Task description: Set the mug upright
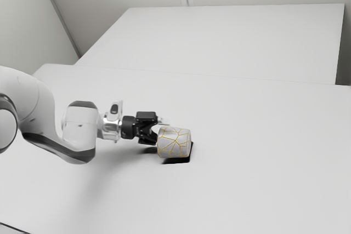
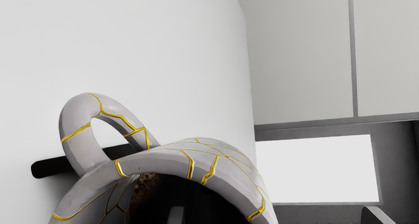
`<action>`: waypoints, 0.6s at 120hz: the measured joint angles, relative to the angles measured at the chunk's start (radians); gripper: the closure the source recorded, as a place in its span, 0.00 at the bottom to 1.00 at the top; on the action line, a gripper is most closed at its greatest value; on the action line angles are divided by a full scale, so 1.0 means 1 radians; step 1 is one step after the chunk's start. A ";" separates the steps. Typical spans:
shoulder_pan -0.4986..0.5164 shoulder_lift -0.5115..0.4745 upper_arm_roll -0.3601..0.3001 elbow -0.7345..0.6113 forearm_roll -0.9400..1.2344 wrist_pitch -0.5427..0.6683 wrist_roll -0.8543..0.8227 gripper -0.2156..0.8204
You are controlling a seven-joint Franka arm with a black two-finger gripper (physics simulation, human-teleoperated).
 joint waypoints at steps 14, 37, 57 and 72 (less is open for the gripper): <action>-0.003 -0.001 -0.001 -0.009 -0.018 -0.002 0.031 0.43; -0.003 -0.006 -0.001 -0.016 -0.030 -0.004 0.068 0.79; -0.004 -0.031 -0.001 -0.014 -0.032 -0.007 0.091 0.90; -0.003 -0.090 0.001 0.024 0.020 0.001 0.100 0.93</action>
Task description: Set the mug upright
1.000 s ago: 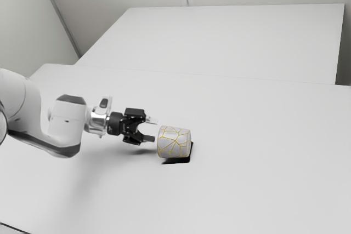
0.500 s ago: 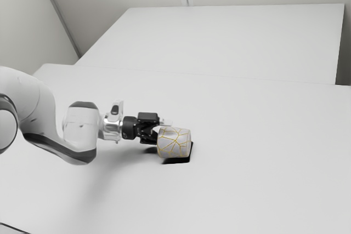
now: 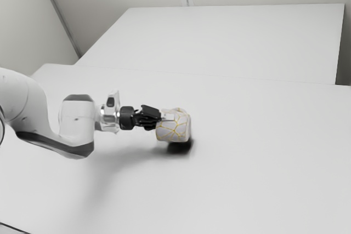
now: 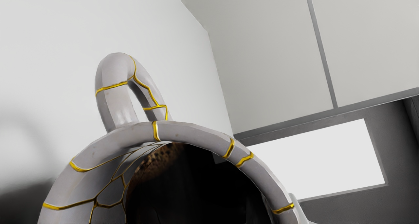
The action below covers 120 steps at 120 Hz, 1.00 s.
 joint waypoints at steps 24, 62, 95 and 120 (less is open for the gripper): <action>0.004 -0.046 -0.005 0.184 0.590 0.165 -0.065 0.95; -0.021 -0.097 -0.058 0.174 1.428 0.330 -0.486 0.96; -0.115 -0.176 -0.060 0.005 1.549 0.439 -0.839 0.96; -0.114 -0.207 -0.062 -0.057 1.602 0.462 -1.046 0.96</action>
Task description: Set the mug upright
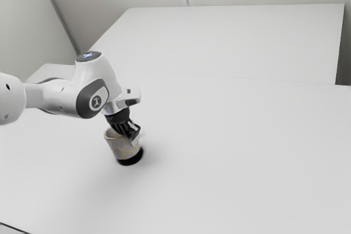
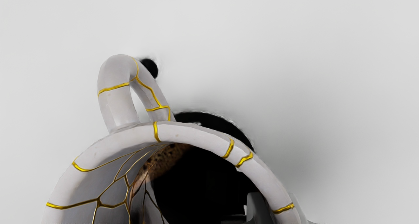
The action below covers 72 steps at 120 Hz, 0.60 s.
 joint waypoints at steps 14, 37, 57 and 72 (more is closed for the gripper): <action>0.001 -0.001 0.000 -0.005 -0.003 0.005 -0.084 0.79; -0.002 -0.012 0.000 -0.005 -0.010 0.006 -0.185 0.46; 0.010 -0.058 0.001 0.179 -0.007 -0.107 -0.215 0.33; -0.002 -0.054 0.002 0.480 -0.006 -0.333 -0.213 0.28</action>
